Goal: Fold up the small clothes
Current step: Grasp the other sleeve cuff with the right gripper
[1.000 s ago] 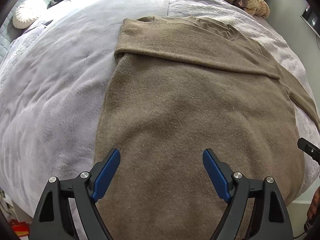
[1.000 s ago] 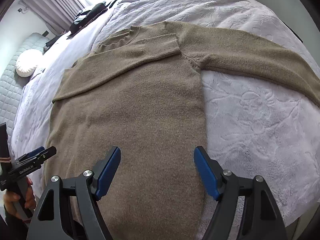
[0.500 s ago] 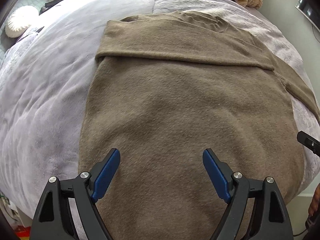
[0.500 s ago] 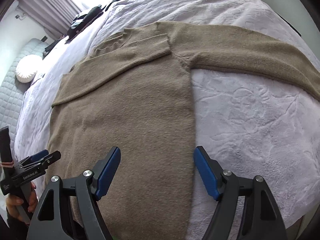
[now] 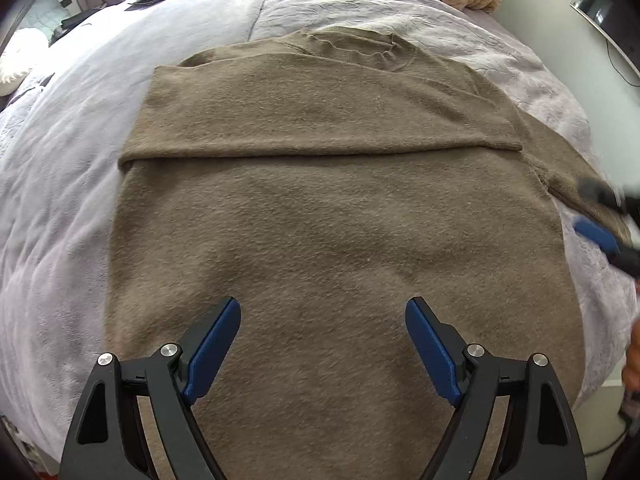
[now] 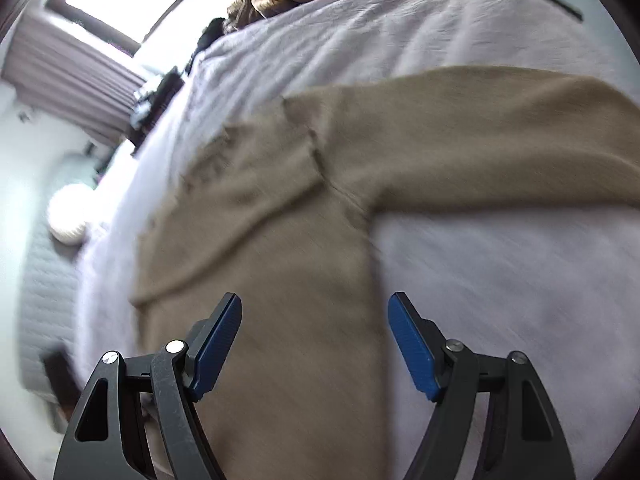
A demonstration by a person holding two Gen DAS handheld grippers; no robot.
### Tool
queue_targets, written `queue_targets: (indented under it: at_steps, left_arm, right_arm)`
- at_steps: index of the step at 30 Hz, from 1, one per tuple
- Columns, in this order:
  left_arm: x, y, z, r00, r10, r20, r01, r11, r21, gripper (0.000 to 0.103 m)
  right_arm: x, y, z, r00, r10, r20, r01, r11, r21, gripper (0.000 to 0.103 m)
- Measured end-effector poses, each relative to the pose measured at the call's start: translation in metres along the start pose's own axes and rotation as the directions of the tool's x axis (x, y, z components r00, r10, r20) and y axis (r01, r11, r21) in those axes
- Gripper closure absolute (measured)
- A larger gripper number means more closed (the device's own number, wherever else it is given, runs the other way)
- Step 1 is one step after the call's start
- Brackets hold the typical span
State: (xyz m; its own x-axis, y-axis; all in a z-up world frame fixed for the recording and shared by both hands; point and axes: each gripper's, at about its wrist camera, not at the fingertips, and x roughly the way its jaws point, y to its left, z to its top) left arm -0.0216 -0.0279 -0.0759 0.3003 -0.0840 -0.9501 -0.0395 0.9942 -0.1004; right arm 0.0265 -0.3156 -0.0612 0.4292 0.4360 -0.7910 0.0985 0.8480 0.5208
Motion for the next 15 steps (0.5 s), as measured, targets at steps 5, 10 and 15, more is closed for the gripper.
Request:
queue_targets:
  at_steps: [5, 10, 15]
  left_arm:
    - [0.006, 0.004, 0.001, 1.0, -0.017, -0.024, 0.016, 0.999, -0.031, 0.018]
    - [0.01, 0.017, 0.002, 0.999, -0.016, -0.041, 0.014, 0.998, -0.055, 0.018]
    - [0.015, 0.026, 0.003, 0.999, -0.022, -0.047, 0.019, 0.998, -0.067, 0.018]
  right_arm:
    - [0.06, 0.012, 0.043, 0.995, -0.087, -0.043, 0.088, 0.995, 0.037, 0.049]
    - [0.086, 0.015, 0.057, 0.979, -0.196, -0.047, 0.196, 0.981, -0.007, 0.089]
    - [0.066, 0.025, 0.042, 0.965, -0.259, -0.049, 0.25, 0.958, -0.139, 0.091]
